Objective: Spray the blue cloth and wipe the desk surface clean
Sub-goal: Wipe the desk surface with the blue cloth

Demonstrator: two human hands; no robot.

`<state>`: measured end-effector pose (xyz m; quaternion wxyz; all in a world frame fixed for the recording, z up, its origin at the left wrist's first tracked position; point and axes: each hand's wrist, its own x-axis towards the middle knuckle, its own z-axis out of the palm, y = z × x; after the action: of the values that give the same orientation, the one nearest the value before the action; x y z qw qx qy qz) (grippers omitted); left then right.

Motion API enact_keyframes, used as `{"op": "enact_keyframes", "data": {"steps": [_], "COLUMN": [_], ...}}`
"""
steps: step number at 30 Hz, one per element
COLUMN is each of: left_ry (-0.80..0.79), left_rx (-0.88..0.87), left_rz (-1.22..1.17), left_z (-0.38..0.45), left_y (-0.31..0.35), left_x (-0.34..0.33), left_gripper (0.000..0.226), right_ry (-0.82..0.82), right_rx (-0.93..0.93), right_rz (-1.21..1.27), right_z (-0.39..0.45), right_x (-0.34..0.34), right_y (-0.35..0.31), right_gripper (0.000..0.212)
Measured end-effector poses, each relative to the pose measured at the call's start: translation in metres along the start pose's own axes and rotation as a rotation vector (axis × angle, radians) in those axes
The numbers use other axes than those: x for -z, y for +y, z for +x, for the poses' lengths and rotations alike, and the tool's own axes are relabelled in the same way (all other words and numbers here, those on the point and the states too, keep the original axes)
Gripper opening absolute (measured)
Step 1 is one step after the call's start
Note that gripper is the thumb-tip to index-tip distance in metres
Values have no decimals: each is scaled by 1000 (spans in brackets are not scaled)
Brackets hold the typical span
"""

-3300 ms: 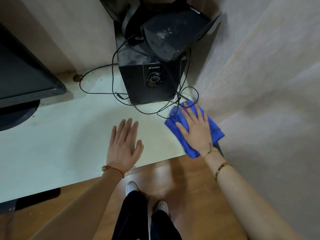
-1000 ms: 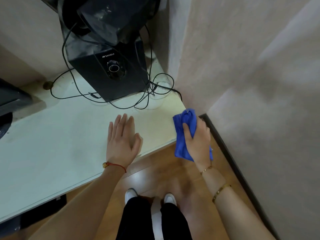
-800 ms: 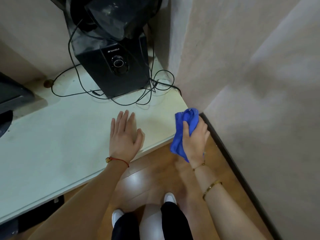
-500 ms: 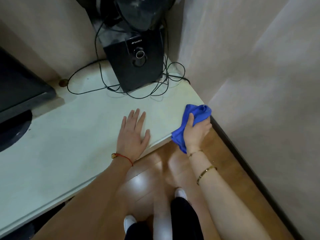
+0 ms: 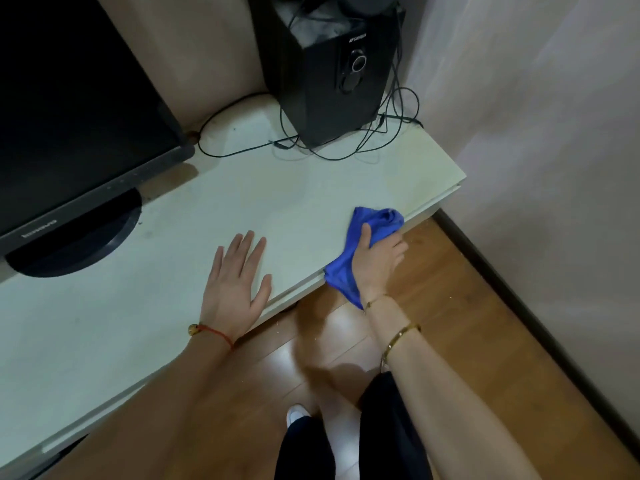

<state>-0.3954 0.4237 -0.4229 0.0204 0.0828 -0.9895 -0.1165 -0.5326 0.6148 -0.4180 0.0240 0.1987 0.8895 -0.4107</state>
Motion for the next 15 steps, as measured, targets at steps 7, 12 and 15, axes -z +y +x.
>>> {"op": "enact_keyframes", "data": {"steps": [7,12,15], "left_ry": [13,33,35], "left_rx": [19,6,2], "left_rz": [-33,-53,-53], "left_z": [-2,-3,-3], "left_y": [2,0,-1], "left_x": [0,-1,-1], "left_gripper": [61,62,61], "right_ry": [88,51,76], "right_rx": [-52,-4,-25], "right_rz": [-3,-47,-81], "right_z": [-43,-59,-27], "right_x": [-31,-31,-19], "right_y": [-8,-5,-8], "right_gripper": [68,67,64]}}
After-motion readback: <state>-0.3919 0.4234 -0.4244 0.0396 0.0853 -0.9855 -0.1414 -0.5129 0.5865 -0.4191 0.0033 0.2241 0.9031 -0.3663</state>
